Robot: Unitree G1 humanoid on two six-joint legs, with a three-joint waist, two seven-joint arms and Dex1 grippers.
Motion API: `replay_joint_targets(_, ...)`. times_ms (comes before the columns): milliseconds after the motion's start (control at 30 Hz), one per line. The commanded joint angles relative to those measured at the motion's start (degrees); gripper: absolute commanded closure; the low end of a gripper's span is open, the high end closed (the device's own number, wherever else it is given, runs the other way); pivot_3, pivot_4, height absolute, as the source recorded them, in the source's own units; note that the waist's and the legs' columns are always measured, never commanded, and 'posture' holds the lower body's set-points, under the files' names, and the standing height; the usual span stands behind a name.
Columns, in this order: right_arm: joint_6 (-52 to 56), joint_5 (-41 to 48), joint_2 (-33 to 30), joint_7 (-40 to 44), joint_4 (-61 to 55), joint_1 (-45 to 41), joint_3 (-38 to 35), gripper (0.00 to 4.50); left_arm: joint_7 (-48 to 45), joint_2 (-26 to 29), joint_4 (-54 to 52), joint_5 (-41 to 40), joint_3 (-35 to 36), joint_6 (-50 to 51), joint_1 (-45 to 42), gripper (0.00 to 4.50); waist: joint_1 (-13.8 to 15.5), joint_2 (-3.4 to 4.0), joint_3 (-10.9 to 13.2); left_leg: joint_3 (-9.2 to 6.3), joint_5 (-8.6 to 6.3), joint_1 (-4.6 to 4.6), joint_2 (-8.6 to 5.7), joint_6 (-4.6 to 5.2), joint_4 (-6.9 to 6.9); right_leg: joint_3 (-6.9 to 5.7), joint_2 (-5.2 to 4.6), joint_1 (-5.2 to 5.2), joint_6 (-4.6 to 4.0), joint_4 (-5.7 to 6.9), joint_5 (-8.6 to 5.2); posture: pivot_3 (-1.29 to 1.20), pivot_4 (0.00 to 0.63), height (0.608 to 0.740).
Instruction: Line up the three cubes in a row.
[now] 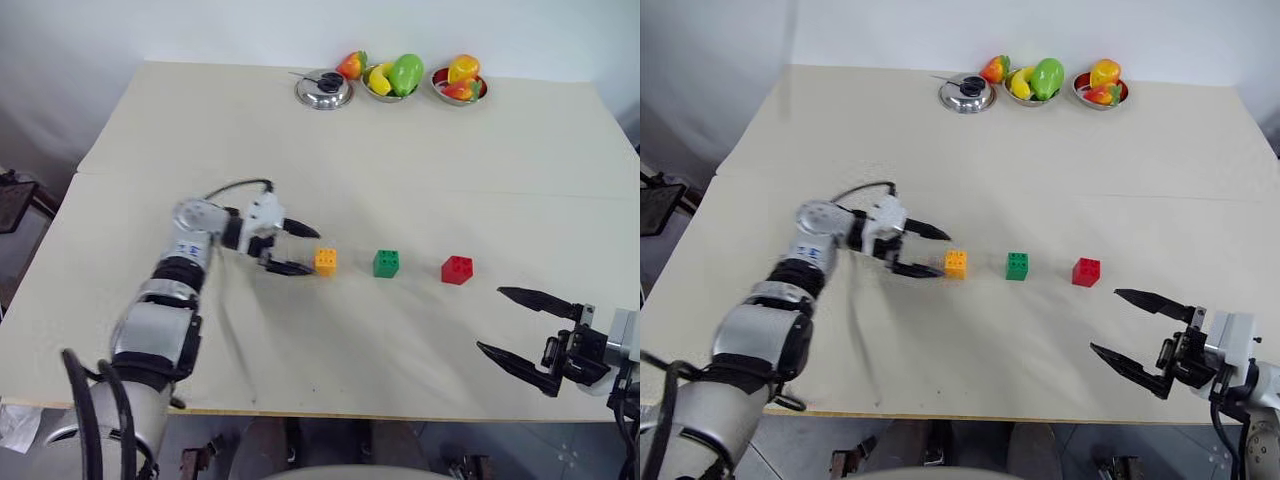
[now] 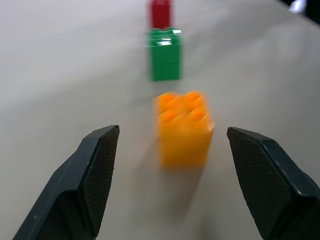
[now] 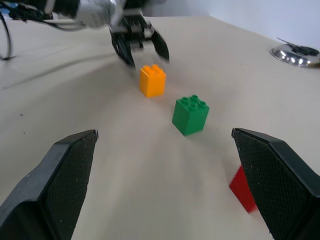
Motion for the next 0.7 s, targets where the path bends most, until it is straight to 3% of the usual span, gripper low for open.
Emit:
replay_joint_targets(33, -0.76, 0.94, -1.42, 1.81, 1.32, -0.02, -2.26, 0.00, -6.43, 4.94, -9.13, -5.12, 0.90, 4.17, 5.48, 0.83, -0.05, 0.00, 0.00, 0.00, 0.00, 0.00, 0.01, 0.00, 0.01, 0.00, 0.00, 0.01, 0.00, 0.00, 0.00, 0.00, 0.150, 0.740)
replay_joint_targets(167, -1.83, -0.05, -3.01, 4.00, 4.61, -0.30, -3.30, 0.00, -3.06, 13.79, -25.99, -10.99, 6.22, 14.04, 18.99, 0.83, -0.75, 0.00, 0.00, -0.01, 0.00, 0.02, 0.05, 0.02, 0.00, 0.04, -0.01, 0.03, 0.00, 0.01, 0.00, 0.00, 0.150, 0.740)
replay_joint_targets(333, -3.97, -1.11, -4.43, 6.61, 9.43, -1.04, -4.60, 0.00, 5.77, 19.93, -44.65, -15.04, 15.31, 21.71, 40.01, 0.83, -0.87, 0.02, 0.01, -0.04, -0.02, 0.08, 0.11, 0.02, 0.00, 0.09, -0.03, 0.11, -0.01, -0.01, 0.00, 0.00, 0.150, 0.740)
replay_joint_targets(567, -8.84, -4.18, -4.87, 10.02, 18.22, -4.79, -2.51, 0.00, 17.54, 16.77, -64.11, -17.98, 24.91, 27.85, 63.12, 0.83, -0.73, 0.06, 0.01, -0.20, -0.04, 0.17, 0.14, -0.01, 0.00, 0.34, -0.19, 0.25, -0.04, -0.13, 0.01, 0.00, 0.150, 0.740)
replay_joint_targets(700, -9.79, -4.77, -4.42, 11.05, 20.17, -6.40, -0.69, 0.00, 21.48, 15.19, -66.37, -17.43, 26.57, 27.13, 66.76, 0.83, -0.77, 0.17, 0.01, -0.18, -0.08, 0.19, 0.29, -0.14, -0.04, 0.47, -0.13, 0.26, -0.11, -0.42, -0.02, 0.00, 0.150, 0.740)
